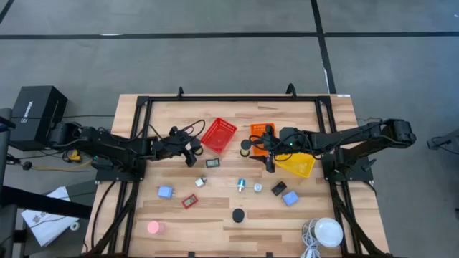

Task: Pick & Place Office items
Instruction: Put the left green hourglass into the red bin

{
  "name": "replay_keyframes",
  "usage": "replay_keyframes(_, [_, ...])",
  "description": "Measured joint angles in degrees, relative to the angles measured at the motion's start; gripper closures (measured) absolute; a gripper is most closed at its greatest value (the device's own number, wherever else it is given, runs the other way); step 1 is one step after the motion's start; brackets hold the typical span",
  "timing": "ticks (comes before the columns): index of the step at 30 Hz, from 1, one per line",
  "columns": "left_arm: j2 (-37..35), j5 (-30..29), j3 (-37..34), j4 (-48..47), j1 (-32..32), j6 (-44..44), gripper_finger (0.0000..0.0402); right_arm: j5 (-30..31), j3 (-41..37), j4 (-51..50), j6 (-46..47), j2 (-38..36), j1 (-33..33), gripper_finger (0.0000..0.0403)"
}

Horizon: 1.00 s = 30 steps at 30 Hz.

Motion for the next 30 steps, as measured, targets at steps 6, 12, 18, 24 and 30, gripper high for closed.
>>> replay_keyframes(6, [0.02,0.06,0.00,0.48,0.00,0.00,0.0176,0.00,0.00,0.00,0.01,0.00,0.00,0.0143])
replay_keyframes(12, [0.00,0.07,0.00,1.03,0.00,0.04,0.0187,0.00,0.00,0.00,0.02,-0.02,0.00,0.0143])
replay_keyframes(18, [-2.81,0.21,0.86,1.11,-0.03,0.17,0.0188,-0.02,0.00,0.00,0.11,-0.02,0.00,0.0143])
replay_keyframes(24, [-6.08,0.12,3.43,1.25,-1.39,3.15,0.0182,-0.01,0.00,-0.90,0.15,-0.02,0.02,0.0143])
replay_keyframes(30, [-6.27,-0.02,6.02,1.18,-1.14,4.59,0.0192,-0.02,0.00,-1.73,1.41,-0.02,0.02,0.0143])
